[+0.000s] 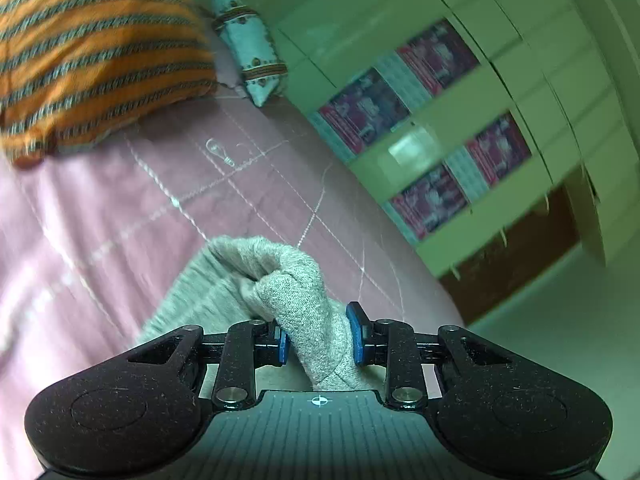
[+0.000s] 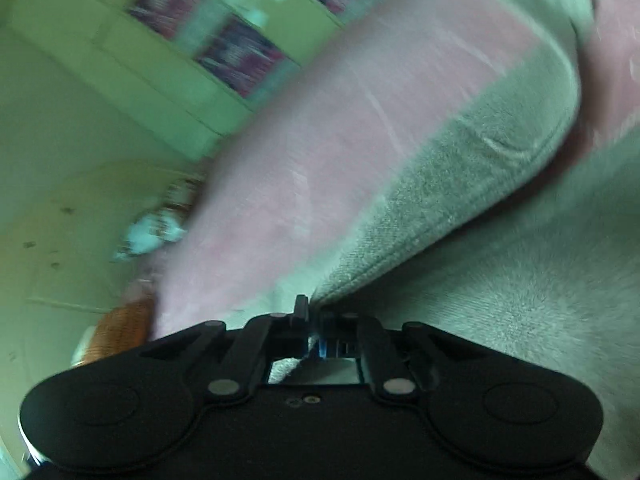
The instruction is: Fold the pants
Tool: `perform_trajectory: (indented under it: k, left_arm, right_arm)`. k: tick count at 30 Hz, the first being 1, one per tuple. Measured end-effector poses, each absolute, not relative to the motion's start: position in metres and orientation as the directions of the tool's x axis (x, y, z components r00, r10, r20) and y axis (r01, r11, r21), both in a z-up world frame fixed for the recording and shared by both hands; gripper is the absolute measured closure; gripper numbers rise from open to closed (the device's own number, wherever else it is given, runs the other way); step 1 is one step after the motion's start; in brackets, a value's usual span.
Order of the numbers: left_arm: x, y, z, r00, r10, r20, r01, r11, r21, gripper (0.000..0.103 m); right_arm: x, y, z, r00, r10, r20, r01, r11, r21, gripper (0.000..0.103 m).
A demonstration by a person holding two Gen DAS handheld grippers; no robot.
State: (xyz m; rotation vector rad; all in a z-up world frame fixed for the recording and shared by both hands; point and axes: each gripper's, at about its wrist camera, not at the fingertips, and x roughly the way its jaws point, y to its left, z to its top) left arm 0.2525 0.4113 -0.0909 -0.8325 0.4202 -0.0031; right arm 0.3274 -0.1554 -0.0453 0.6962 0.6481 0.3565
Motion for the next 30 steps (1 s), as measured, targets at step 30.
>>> perform_trajectory:
  k: [30]
  left_arm:
    - [0.187, 0.416, -0.125, 0.881, -0.059, -0.47, -0.341, 0.609, -0.716, 0.074]
  right_arm:
    - [0.284, -0.141, -0.105, 0.643, 0.482, -0.595, -0.045, 0.799, 0.599, 0.103]
